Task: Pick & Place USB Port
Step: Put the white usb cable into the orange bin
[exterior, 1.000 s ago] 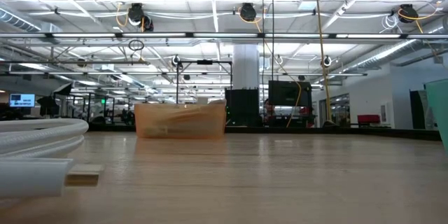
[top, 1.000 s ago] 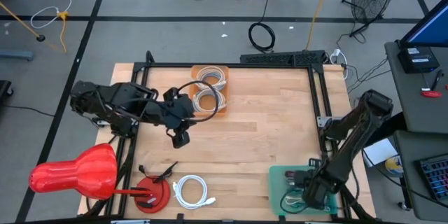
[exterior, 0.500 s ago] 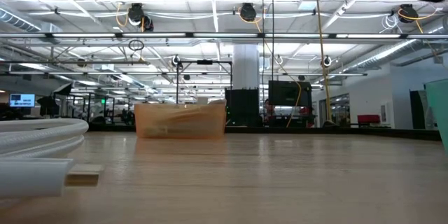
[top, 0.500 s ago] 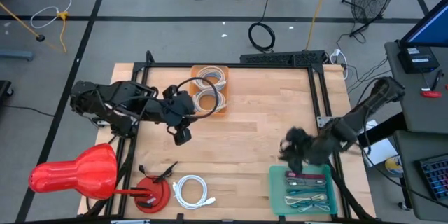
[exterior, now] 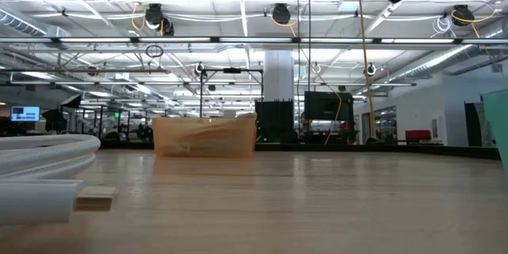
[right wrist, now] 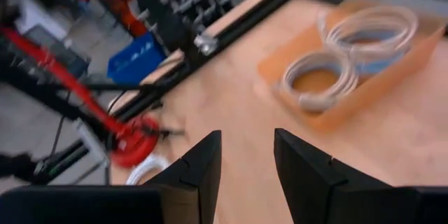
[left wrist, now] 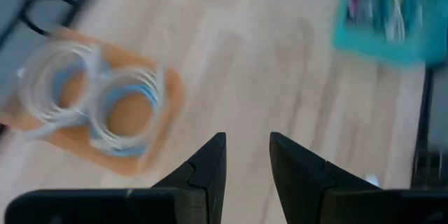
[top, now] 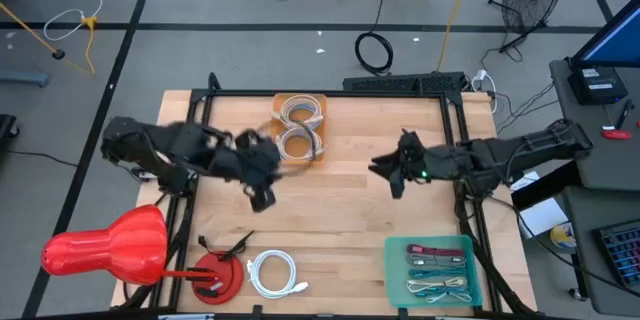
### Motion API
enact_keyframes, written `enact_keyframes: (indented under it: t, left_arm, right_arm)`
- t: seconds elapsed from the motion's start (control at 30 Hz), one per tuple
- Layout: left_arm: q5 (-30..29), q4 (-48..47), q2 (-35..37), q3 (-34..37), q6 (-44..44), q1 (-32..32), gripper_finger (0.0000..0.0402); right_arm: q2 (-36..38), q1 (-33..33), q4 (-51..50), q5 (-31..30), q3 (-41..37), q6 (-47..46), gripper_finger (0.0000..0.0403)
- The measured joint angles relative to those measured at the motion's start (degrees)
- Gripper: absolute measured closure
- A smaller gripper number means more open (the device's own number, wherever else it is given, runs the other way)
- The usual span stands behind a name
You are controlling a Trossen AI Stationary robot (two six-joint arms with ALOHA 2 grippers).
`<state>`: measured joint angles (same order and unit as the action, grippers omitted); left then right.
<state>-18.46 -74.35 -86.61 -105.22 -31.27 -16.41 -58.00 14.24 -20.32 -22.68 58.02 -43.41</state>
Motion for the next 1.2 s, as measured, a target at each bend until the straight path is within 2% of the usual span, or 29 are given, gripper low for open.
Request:
enact_keyframes:
  t: [0.13,0.23,0.4,0.5,0.6,0.67,0.77,0.93,1.1,1.2]
  left_arm:
    - [5.89,2.6,-0.07,8.05,4.62,-4.94,0.0291]
    - [7.3,7.9,-0.07,15.53,5.1,-9.44,0.0291]
    - [6.06,21.99,-0.09,28.75,1.61,-14.66,0.0291]
    - [8.63,32.92,-0.38,37.17,-0.43,-16.87,0.0291]
    - [13.59,42.13,-2.07,43.58,-3.11,-17.12,0.0282]
    - [15.82,43.08,-3.55,44.88,-3.39,-16.99,0.0267]
    - [15.87,42.28,-6.09,43.91,1.38,-17.51,0.0237]
    - [17.15,41.59,-10.76,43.65,5.36,-17.18,0.0195]
    - [16.94,38.49,-16.57,43.62,5.68,-17.0,0.0184]
    - [16.48,38.01,-19.15,43.33,4.76,-17.08,0.0183]
  right_arm:
    - [0.0,-4.21,2.75,-0.03,0.0,3.12,0.0277]
    - [0.0,-6.53,3.09,0.14,0.0,4.13,0.0277]
    - [0.0,-8.46,3.11,0.18,0.0,5.12,0.0277]
    - [0.0,-9.06,2.93,0.27,0.0,5.12,0.0277]
    - [0.0,-9.2,2.38,0.27,0.0,5.3,0.0277]
    - [0.02,-9.2,2.91,0.26,-0.52,5.26,0.0277]
    - [0.01,-9.2,4.92,0.31,-3.32,3.92,0.0277]
    - [0.0,-9.2,15.61,3.41,-10.16,-0.67,0.0277]
    - [-0.05,-8.61,24.55,6.19,-15.59,-2.07,0.0277]
    - [-0.02,-7.82,26.16,6.4,-16.31,-0.36,0.0277]
